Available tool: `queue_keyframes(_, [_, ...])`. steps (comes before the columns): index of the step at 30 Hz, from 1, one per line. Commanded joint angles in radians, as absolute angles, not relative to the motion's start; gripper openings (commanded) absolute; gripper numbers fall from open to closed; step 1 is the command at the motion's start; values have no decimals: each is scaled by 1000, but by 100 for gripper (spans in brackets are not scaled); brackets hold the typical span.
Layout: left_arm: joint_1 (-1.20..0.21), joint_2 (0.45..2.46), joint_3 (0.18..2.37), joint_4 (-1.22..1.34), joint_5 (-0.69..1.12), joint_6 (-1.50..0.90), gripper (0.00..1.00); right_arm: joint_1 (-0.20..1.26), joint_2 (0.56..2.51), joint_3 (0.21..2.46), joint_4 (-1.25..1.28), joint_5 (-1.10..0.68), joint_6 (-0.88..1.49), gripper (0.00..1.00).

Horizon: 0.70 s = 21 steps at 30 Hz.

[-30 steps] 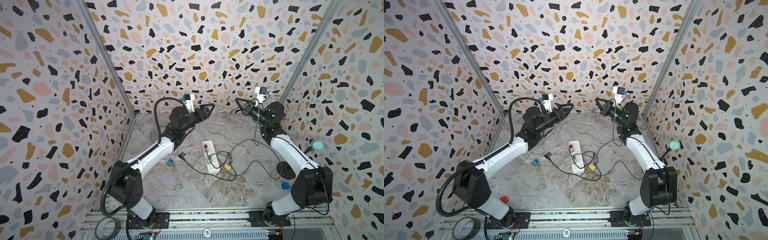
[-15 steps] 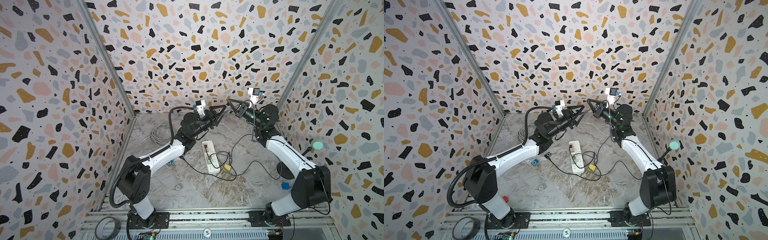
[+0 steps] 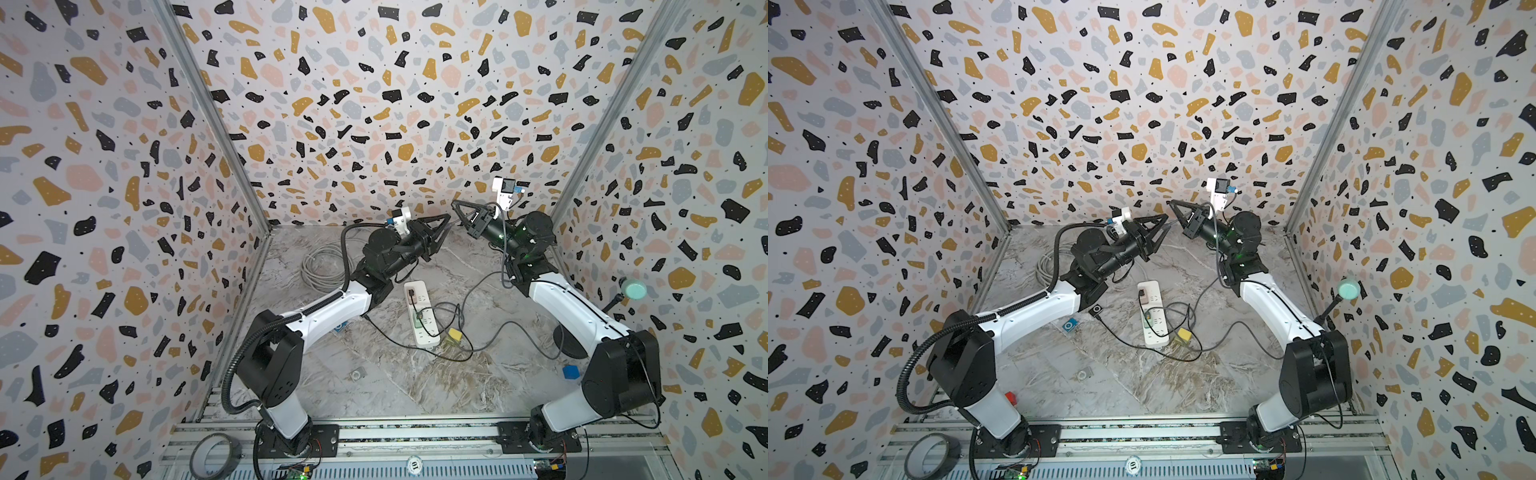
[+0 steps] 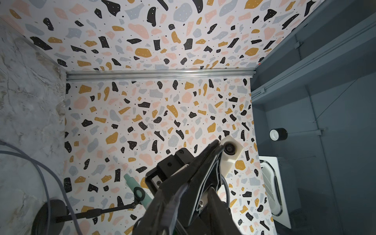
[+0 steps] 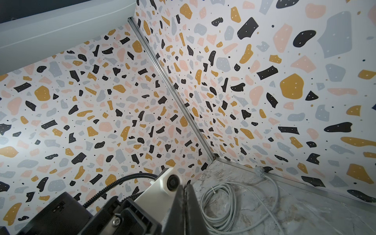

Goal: Charge mp3
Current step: Pick up the charging cable from the center of the board.

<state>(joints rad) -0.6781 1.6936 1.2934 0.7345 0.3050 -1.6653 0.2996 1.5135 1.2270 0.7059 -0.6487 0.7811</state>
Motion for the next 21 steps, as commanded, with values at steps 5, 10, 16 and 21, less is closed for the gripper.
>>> queue_keyframes(5, [-680,1713,1339,757,317,-1663,0,305,1477,1210,750,-648,784,0])
queue_keyframes(10, [-657,1721,1341,760,320,-1649,0,304,1460,1183,745,-676,792,4])
queue_keyframes(16, [-511,1665,1379,580,301,-1454,0,237,1426,1176,55,-650,681,65])
queue_keyframes(21, [-442,1689,1501,445,308,-1288,0,147,1350,904,-161,-624,710,70])
